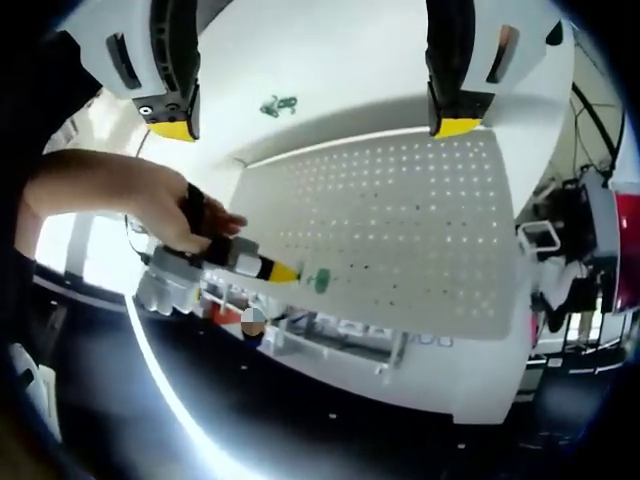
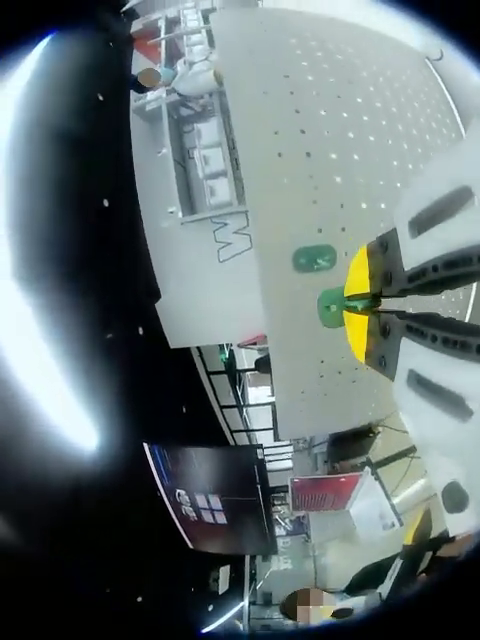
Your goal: Insert the hook assembly into the mounting plate slot until the hook locks in place.
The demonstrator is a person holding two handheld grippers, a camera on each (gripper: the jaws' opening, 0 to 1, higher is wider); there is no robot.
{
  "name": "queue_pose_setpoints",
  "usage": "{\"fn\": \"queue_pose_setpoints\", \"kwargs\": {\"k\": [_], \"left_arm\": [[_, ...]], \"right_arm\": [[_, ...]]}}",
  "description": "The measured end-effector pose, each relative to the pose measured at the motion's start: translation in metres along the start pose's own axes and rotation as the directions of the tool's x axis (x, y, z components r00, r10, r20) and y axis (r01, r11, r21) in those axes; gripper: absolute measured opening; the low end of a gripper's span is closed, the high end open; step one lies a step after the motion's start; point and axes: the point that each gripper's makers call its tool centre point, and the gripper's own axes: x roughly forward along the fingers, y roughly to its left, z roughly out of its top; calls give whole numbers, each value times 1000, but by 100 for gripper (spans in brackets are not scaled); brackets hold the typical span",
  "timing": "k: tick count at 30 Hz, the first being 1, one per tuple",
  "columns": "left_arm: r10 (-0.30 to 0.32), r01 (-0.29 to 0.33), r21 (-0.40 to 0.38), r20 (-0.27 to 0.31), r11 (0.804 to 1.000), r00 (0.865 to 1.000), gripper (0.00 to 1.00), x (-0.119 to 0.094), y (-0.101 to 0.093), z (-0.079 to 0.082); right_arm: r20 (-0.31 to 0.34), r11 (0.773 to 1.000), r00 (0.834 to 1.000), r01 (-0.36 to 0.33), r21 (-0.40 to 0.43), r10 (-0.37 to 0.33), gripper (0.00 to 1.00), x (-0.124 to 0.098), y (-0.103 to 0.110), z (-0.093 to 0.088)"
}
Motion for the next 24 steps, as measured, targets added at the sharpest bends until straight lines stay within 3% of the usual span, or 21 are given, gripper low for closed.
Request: {"fn": "queue_pose_setpoints", "kwargs": {"k": [10, 24], "left_arm": [[-9, 9, -8, -19, 1000, 1000, 95, 5, 1, -5], [5, -6, -21, -30, 1000, 1000, 95, 3, 9, -9]], "right_arm": [[30, 995, 994, 104, 3, -104, 0, 19, -40, 7], [43, 983, 982, 181, 27, -182, 0, 35, -69, 9]]}}
